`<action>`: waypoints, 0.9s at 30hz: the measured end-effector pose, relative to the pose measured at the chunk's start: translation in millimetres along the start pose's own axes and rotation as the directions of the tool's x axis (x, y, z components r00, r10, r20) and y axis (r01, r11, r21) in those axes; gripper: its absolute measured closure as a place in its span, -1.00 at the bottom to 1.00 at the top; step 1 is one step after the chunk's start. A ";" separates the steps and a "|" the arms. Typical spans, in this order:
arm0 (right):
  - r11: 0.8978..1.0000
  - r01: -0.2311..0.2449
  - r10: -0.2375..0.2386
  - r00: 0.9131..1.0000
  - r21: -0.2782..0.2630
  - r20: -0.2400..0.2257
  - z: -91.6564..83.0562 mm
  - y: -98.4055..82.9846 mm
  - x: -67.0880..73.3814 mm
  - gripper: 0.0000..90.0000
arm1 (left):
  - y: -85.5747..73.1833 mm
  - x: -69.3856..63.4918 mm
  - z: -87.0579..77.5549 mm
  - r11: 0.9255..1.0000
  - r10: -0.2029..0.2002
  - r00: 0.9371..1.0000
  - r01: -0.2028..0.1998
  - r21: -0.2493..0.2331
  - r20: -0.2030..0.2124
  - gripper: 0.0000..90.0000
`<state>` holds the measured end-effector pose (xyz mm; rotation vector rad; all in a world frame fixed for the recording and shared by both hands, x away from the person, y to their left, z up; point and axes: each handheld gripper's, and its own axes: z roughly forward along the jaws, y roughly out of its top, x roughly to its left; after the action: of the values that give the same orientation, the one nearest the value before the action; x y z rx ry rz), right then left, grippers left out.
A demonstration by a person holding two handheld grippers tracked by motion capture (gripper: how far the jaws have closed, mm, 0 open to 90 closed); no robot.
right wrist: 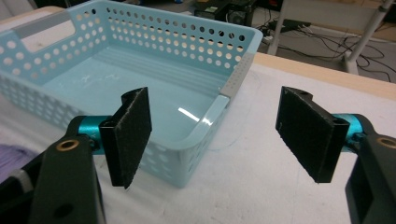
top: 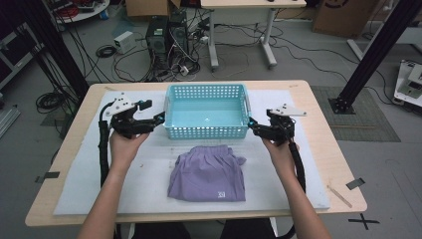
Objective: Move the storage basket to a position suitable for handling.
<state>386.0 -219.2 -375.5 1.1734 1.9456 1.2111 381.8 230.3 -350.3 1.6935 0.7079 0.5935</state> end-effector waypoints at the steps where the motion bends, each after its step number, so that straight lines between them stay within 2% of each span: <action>1: 1.000 0.009 -0.009 1.000 0.002 0.000 -2.1 -1.2 1.1 -0.41 | -1.5 -3.3 -3.1 1.000 0.005 1.000 -0.005 0.001 0.013 -0.36; 8: 0.999 0.032 -0.032 0.998 -0.015 -0.050 -16.9 -11.8 3.0 -0.43 | -17.3 -14.8 -16.9 0.999 0.025 0.999 -0.026 0.033 0.033 -0.39; 12: 0.999 0.040 -0.039 0.997 0.010 -0.074 -19.3 -17.6 3.3 -0.43 | -26.1 -19.6 -24.2 0.998 0.025 0.999 -0.027 0.058 0.032 -0.40; 20: 0.998 0.055 -0.053 0.995 0.012 -0.086 -27.8 -30.7 6.7 -0.51 | -36.4 -37.3 -36.3 0.998 0.044 0.998 -0.046 0.046 0.039 -0.41; 23: 0.998 0.066 -0.065 0.995 0.007 -0.081 -32.1 -34.5 8.3 -0.51 | -41.7 -41.5 -37.6 0.996 0.069 0.997 -0.070 0.060 0.033 -0.41; 27: 0.998 0.061 -0.061 0.995 -0.006 -0.082 -37.5 -41.7 10.5 -0.51 | -49.4 -44.9 -37.9 0.997 0.042 0.998 -0.045 0.056 0.043 -0.41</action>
<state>335.2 -234.0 -396.8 1.0696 2.0244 1.2479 316.6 231.5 -390.9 1.7733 0.6651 0.5712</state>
